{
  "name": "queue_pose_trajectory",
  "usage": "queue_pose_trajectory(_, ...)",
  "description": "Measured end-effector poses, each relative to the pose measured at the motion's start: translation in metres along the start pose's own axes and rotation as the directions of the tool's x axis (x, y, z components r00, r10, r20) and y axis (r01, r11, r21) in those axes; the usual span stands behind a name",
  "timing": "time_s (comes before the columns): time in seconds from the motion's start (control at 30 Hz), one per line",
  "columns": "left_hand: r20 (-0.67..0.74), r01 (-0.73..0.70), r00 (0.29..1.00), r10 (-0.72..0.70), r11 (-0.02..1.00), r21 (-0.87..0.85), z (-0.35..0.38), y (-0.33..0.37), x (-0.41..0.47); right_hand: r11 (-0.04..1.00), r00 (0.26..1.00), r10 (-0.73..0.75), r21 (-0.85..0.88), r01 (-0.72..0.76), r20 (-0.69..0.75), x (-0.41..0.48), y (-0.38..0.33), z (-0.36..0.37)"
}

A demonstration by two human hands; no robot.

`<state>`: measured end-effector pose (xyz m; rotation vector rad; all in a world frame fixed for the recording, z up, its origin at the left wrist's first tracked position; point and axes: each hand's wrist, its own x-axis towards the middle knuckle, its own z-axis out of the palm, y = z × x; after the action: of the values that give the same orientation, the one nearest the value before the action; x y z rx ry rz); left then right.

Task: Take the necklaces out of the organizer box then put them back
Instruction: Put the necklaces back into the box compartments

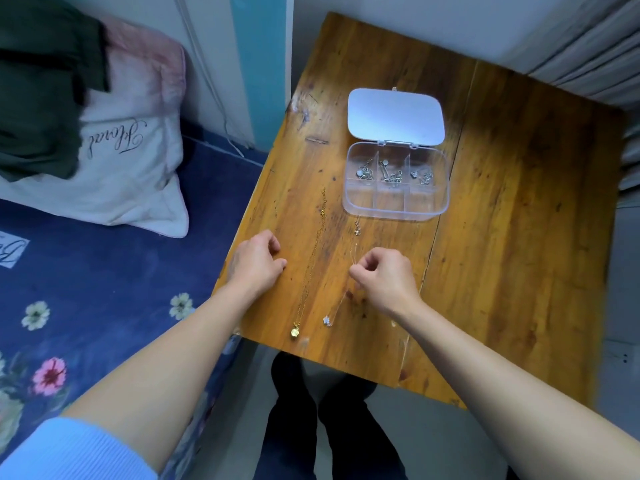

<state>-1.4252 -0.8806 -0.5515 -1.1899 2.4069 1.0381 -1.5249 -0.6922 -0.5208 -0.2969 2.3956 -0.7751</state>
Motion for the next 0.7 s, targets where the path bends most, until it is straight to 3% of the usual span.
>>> queue_pose_trajectory(0.13,0.002,-0.022,1.0,0.022,0.998,0.053,-0.002,0.005,0.003,0.939,0.998,0.035,0.34,-0.05,0.052,0.0,-0.019,-0.043)
queue_pose_trajectory(0.23,-0.017,-0.039,0.999,0.04,0.998,0.049,-0.005,0.019,0.008,0.884,1.0,-0.007,0.468,-0.003,0.02,0.004,-0.037,-0.076)
queue_pose_trajectory(0.47,-0.065,-0.154,0.987,0.15,0.986,-0.064,-0.007,0.078,0.024,0.852,0.985,-0.129,0.495,0.169,-0.115,0.02,-0.067,-0.148)
queue_pose_trajectory(0.7,-0.005,-0.137,0.99,0.138,0.979,-0.148,0.008,0.118,0.039,0.879,0.979,-0.104,0.444,0.172,-0.174,0.046,-0.064,-0.172)
